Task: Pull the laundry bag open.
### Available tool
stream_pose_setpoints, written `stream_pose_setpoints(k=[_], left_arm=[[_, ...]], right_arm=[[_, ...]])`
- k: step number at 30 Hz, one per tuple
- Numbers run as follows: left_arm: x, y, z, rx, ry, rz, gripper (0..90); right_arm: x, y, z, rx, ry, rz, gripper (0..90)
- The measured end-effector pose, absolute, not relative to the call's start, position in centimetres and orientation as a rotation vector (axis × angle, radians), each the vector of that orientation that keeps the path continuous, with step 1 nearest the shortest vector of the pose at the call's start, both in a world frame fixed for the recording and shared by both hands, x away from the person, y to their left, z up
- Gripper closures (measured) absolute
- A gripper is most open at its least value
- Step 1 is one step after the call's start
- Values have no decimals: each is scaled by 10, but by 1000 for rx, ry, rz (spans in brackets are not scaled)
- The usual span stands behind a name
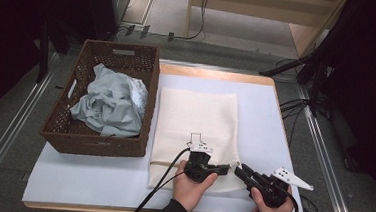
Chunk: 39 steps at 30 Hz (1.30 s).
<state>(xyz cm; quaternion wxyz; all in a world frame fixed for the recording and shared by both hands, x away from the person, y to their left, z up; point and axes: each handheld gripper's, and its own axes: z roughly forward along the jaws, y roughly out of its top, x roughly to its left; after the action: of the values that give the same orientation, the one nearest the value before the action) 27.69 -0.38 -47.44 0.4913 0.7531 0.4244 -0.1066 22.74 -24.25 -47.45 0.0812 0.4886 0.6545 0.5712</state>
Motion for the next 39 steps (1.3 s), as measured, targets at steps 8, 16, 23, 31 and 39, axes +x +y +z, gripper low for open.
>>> stream_pose_setpoints(k=[8,16,23,31,39], left_arm=[[277,-6,-476,1829,1032,-263,881],[277,-4,-467,1829,1028,-249,882],[276,-1,-468,1832,1032,-248,882],[277,-1,-471,1821,1041,-266,882],[278,1,-471,1818,1040,-273,882]], right_arm=[[232,-240,-477,1525,1961,1696,854],[226,-235,-469,1446,1917,1675,867],[224,-231,-468,1417,1912,1633,867],[223,-229,-468,1409,1912,1615,868],[222,-227,-467,1380,1905,1590,868]])
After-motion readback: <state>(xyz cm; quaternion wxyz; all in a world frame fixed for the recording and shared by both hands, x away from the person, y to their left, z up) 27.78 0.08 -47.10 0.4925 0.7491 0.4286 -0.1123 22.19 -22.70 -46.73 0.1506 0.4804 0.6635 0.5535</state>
